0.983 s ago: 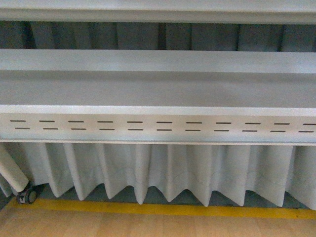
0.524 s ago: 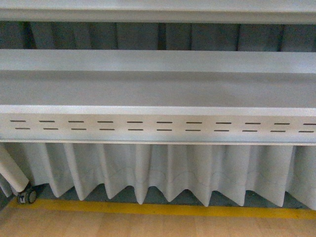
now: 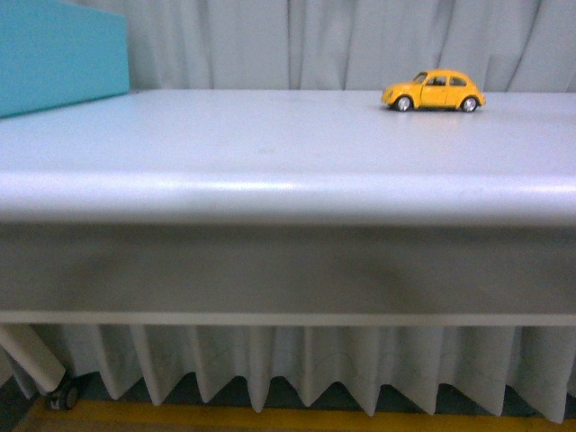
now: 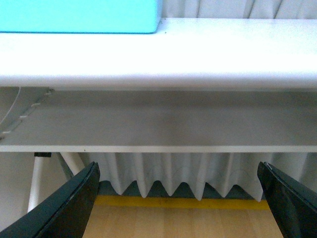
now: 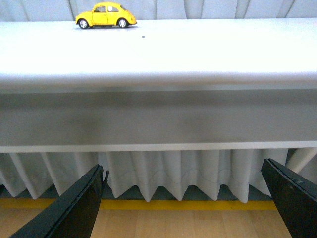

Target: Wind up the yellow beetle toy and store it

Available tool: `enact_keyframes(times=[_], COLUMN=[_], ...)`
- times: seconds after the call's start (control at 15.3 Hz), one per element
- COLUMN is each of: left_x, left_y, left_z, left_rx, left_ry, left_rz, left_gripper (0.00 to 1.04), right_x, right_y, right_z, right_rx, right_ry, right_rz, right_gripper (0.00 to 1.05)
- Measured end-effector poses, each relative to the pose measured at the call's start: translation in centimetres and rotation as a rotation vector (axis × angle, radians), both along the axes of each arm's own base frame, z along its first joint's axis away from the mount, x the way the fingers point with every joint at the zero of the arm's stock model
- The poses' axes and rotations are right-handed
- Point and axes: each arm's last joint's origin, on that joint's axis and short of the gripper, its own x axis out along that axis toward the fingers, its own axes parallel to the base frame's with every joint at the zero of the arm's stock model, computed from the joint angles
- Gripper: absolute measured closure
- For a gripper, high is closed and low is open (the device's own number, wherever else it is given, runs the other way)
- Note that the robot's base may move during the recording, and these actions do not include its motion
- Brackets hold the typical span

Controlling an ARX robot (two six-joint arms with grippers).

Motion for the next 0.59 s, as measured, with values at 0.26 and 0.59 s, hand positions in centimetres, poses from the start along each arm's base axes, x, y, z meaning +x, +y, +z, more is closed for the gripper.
enact_keyframes(times=[0.26, 0.59], left_x=[0.0, 0.0], left_y=[0.0, 0.0], left_z=[-0.01, -0.01], left_rx=[0.001, -0.001], left_ry=[0.001, 0.001], left_rz=[-0.001, 0.0], left_gripper=[0.07, 0.07], right_x=[0.0, 0.0], right_y=[0.0, 0.0], right_z=[0.01, 0.01], right_rx=[0.001, 0.002], right_ry=[-0.001, -0.002], right_rz=[0.0, 0.0], right_gripper=[0.07, 0.07])
